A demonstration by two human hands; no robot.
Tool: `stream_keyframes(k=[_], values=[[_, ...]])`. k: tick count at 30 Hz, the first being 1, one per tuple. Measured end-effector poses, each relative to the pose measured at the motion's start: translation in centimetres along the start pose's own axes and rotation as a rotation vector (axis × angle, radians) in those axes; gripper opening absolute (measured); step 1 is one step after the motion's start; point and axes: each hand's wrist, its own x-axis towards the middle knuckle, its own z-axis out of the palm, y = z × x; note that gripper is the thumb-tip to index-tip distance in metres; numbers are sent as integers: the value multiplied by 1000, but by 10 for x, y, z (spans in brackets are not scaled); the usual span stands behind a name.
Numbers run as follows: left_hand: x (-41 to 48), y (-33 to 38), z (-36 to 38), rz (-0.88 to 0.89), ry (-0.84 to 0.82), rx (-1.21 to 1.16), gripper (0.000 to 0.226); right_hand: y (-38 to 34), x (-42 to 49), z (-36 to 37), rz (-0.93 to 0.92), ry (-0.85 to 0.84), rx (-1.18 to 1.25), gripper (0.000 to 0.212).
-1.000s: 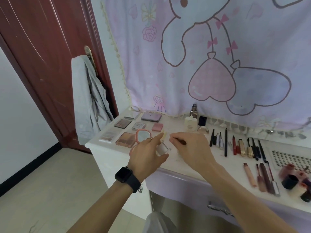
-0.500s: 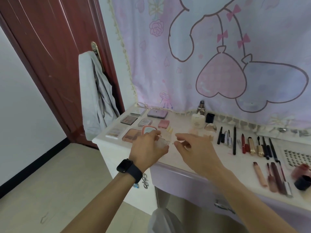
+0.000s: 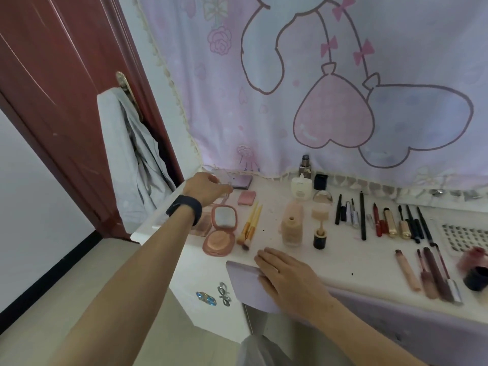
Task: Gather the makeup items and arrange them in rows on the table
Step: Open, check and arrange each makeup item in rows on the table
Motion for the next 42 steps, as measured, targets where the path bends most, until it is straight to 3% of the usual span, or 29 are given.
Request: stream_keyframes(k=[4, 10, 19, 28, 42], values=[[27, 6, 16, -52, -91, 114, 28, 12, -3, 7, -56, 26, 21, 43], [45, 2, 45, -99, -223, 236, 45, 6, -1, 12, 22, 75, 104, 40], [51, -1, 69, -150, -371, 418, 40, 8, -3, 22, 51, 104, 188, 37], [52, 6, 72, -150, -400, 542, 45, 7, -3, 24, 62, 117, 210, 37], [77, 1, 56, -88, -271, 378, 70, 5, -3, 20, 73, 96, 188, 38]])
